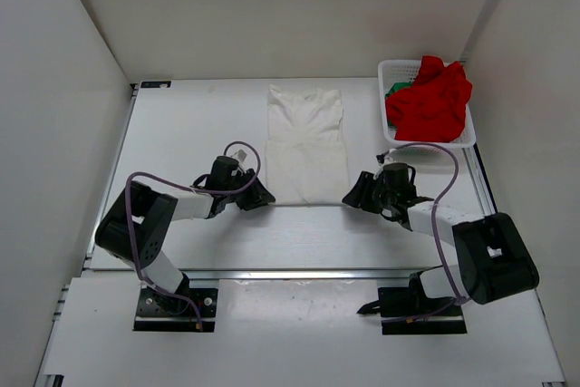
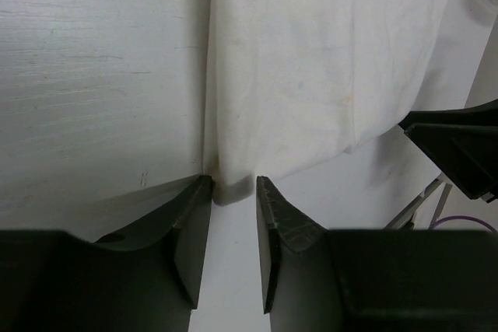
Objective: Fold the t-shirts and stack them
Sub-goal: Grab one side of the 2/3 rectangular tshirt with both arms
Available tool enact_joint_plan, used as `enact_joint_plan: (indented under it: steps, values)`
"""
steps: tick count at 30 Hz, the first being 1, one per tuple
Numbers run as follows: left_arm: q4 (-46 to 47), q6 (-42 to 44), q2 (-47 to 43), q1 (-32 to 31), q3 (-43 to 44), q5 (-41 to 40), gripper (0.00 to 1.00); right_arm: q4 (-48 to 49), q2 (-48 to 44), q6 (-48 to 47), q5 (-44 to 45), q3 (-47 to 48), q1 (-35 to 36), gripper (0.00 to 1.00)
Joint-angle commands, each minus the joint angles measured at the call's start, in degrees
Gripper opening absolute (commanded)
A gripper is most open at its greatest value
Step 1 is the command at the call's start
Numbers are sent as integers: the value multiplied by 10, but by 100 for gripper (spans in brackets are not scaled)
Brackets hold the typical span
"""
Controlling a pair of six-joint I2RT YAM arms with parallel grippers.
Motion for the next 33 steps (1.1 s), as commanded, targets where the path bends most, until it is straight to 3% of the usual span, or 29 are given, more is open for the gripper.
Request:
enact_joint_plan:
  steps: [1, 4, 6, 7, 9, 19, 26, 30, 33]
  values:
    - [-21, 2, 23, -8, -10, -12, 40, 24, 44, -3, -11, 8, -1, 41]
    - [-21, 2, 24, -6, -8, -14, 26, 58, 74, 12, -31, 12, -5, 27]
    - [-21, 0, 20, -4, -5, -16, 14, 76, 87, 18, -40, 18, -1, 3]
    - [-21, 0, 13, -5, -8, -11, 7, 78, 87, 22, -41, 17, 4, 0]
    - [-29, 4, -7, -5, -9, -24, 0, 70, 68, 19, -26, 13, 14, 0]
    - [-124, 34, -164, -17, -93, -28, 0, -80, -135, 27, 8, -69, 64, 1]
    - [-237, -11, -334, -74, -196, -11, 0, -234, -335, 123, 51, -153, 197, 0]
    - [-351, -18, -467, -59, -148, -23, 0, -314, -412, 143, 67, -104, 235, 0]
    - [-402, 22, -448, -32, -50, -13, 0, -331, -359, 70, 32, -7, 173, 0]
